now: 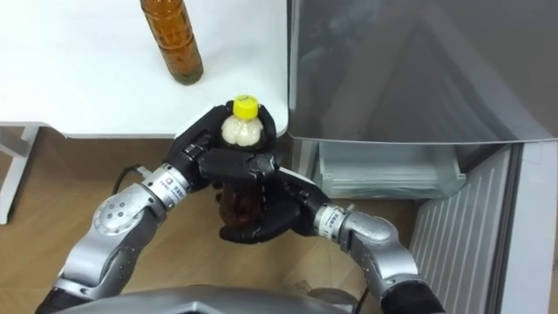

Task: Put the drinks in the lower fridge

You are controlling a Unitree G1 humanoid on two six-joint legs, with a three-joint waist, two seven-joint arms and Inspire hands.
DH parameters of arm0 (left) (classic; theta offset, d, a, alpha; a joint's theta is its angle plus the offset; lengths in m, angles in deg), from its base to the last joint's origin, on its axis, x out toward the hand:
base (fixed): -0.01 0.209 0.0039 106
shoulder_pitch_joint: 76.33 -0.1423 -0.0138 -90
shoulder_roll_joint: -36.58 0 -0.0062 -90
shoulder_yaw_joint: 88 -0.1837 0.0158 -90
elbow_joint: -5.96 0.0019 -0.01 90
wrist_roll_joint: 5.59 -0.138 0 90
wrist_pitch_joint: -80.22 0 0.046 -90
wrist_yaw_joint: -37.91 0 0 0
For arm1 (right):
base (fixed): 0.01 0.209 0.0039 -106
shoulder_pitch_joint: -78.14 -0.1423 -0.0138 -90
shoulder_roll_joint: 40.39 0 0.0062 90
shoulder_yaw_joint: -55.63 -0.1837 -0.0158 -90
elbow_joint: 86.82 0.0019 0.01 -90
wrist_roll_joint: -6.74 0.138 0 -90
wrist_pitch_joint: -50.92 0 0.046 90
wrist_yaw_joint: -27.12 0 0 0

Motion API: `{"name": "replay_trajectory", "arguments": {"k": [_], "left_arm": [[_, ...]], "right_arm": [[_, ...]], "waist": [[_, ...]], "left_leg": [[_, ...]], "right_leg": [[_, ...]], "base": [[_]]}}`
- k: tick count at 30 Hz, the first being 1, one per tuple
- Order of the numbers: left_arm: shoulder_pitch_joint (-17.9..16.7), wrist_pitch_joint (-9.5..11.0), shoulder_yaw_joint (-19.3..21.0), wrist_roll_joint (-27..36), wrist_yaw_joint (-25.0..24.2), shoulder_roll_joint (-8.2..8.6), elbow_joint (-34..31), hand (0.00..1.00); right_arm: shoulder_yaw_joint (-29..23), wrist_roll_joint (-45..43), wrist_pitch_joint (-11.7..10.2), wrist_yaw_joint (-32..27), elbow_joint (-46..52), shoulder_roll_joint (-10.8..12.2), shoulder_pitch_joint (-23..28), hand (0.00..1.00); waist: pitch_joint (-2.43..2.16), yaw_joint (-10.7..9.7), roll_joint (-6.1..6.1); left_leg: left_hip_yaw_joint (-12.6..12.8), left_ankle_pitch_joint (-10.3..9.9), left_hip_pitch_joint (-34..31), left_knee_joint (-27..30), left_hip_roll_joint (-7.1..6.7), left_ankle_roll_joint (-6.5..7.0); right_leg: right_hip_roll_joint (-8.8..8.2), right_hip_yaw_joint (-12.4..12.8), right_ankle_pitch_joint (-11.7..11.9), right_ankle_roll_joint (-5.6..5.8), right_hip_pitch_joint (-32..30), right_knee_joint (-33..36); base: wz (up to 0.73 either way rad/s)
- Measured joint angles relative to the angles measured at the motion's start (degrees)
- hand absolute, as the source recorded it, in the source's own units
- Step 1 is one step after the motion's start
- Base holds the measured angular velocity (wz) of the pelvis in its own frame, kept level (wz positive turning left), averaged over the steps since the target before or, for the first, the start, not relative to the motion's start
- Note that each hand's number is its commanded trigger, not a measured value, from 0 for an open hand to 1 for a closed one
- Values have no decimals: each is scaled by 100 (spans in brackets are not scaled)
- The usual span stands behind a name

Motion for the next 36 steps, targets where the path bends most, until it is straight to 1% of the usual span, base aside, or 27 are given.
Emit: {"name": "replay_trajectory", "arguments": {"k": [7, 12, 13, 15, 16, 17, 18, 21, 26, 30, 36], "left_arm": [[1, 0, -112, 18, -86, 61, -2, 100], [1, 0, -121, 69, -128, 59, -2, 100], [1, 0, -109, 130, -118, 70, -2, 96], [1, 0, -107, 130, -117, 88, -2, 75], [1, 0, -108, 129, -117, 91, -2, 58], [1, 0, -108, 129, -117, 91, -2, 45], [1, 0, -107, 134, -114, 99, -2, 0], [1, 0, -104, 179, -84, 132, -2, 0], [6, 1, -69, 176, -76, 113, -6, 0], [6, 1, -76, 175, -72, 113, -15, 0], [34, 2, -72, 179, -73, 114, -29, 0]], "right_arm": [[10, -15, -2, -76, -23, 13, 1, 100], [87, -16, -12, -70, -23, 30, 1, 100], [82, -8, -27, -70, -22, 35, 1, 100], [74, -7, -27, -70, -22, 43, 0, 100], [75, -7, -27, -69, -22, 46, 0, 100], [75, -7, -27, -69, -22, 47, 0, 100], [74, -6, -27, -69, -22, 49, 0, 100], [46, 4, -27, -69, -22, 59, 0, 100], [51, -4, 4, -65, -25, 6, 28, 100], [63, -3, 114, -65, -25, -5, 109, 100], [60, -3, 152, -65, -25, -67, 123, 100]], "waist": [[3, -45, -6], [10, -53, -16], [12, -54, -19], [11, -52, -22], [11, -52, -22], [11, -52, -22], [11, -52, -22], [11, -52, -22], [11, -50, -22], [11, -44, -21], [10, -42, -23]], "left_leg": [[8, 0, 5, -1, 2, 0], [8, -1, 4, -1, 6, 0], [8, -1, 5, -3, 6, 0], [8, -1, 11, -8, 6, 1], [9, -1, 11, -9, 6, 1], [8, -1, 11, -10, 5, 0], [9, -1, 11, -10, 5, 0], [10, -1, 12, -12, 3, 0], [14, -1, 13, -13, 2, 0], [24, -1, 28, -14, 3, 0], [21, -1, 30, -17, 3, 0]], "right_leg": [[3, 16, 0, 0, -3, 0], [3, 22, 1, -1, -4, 0], [2, 22, 1, -1, -5, 1], [3, 22, 1, -1, -4, 4], [3, 22, 1, 0, -4, 4], [4, 22, 1, -1, -5, 4], [5, 22, 1, -1, -5, 4], [6, 23, 1, -1, -5, 3], [5, 27, 1, -1, -8, 3], [5, 32, 1, 0, -16, 3], [4, 36, 1, -1, -15, 10]], "base": [[0], [0], [0], [0], [0], [0], [0], [0], [0], [0], [0]]}}
